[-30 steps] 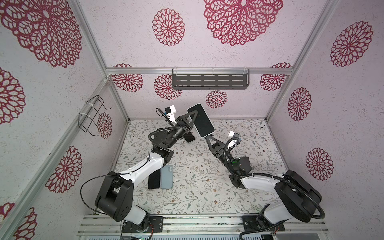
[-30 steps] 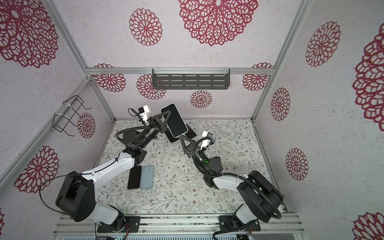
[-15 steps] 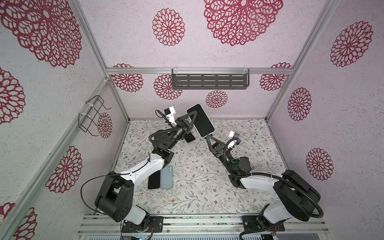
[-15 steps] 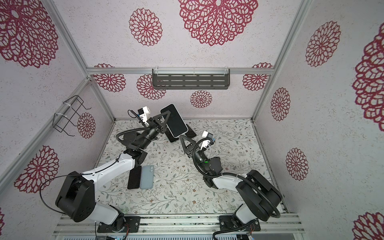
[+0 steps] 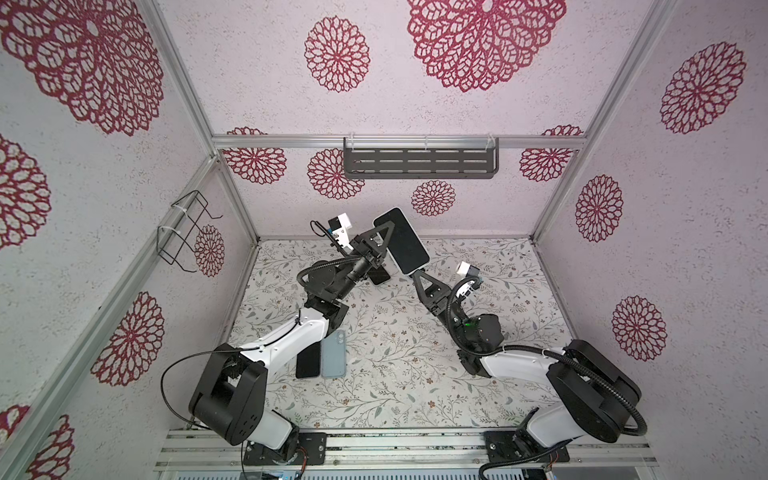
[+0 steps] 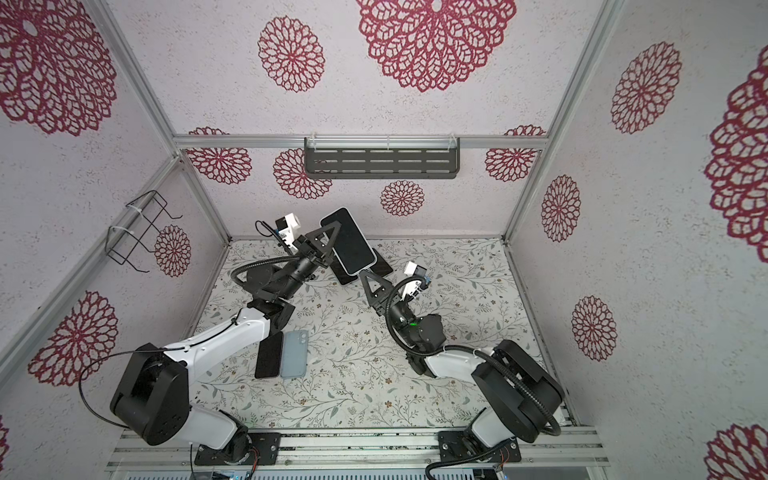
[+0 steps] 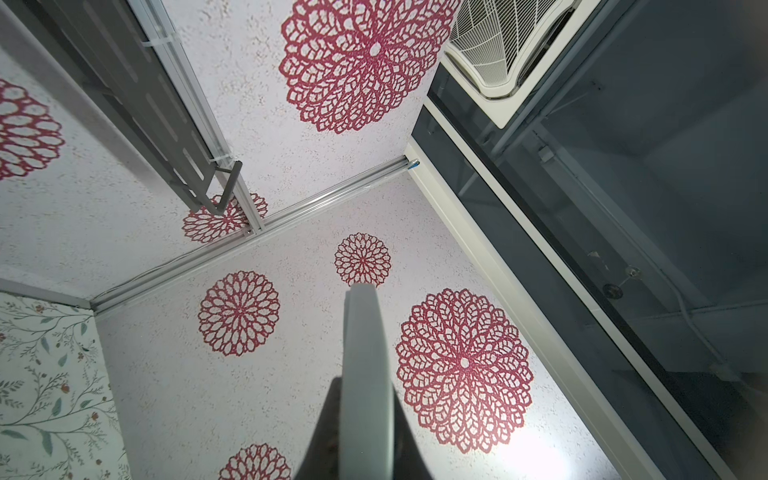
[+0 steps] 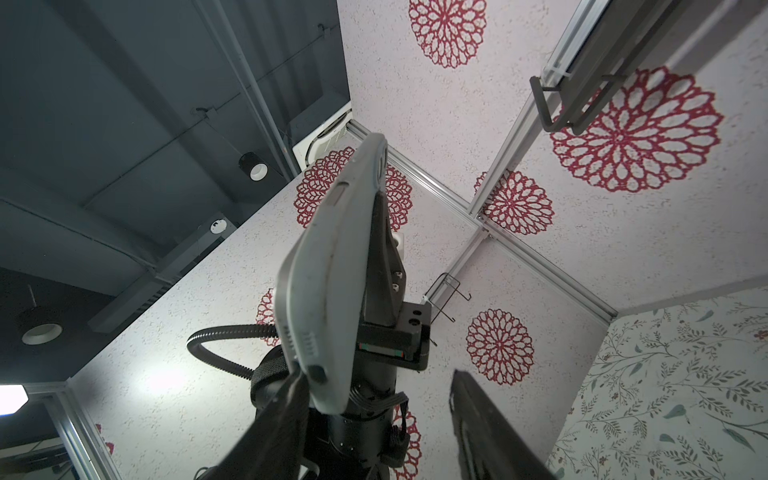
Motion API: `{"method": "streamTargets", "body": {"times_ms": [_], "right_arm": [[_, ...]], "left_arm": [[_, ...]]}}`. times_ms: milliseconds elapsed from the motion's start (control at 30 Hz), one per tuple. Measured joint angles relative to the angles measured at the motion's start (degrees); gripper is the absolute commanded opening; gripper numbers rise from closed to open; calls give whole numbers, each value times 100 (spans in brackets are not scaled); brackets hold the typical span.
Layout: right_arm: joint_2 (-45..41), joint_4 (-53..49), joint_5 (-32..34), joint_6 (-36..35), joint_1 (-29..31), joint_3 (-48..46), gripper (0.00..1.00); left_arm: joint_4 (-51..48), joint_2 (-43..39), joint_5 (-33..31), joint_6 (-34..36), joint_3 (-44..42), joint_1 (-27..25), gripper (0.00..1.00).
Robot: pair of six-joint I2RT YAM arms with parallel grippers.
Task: Take the phone out of the phone case
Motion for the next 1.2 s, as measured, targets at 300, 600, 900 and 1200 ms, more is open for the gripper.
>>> {"method": "streamTargets", "body": {"times_ms": [300, 600, 900, 1200], "right_arm": [[68, -7, 9, 44, -50, -4, 56], [-74, -13, -105, 57, -229, -273, 56], [-247, -59, -619, 369, -619, -468, 45], [-452, -138, -1285, 813, -627, -881, 19]], "left_arm": [[188, -31, 37, -122, -37, -33, 0], [-181, -146, 256, -44, -179, -39, 0], [-546, -149, 682, -26, -374, -48, 0], [-608, -17, 944, 37, -549, -48, 0]]}}
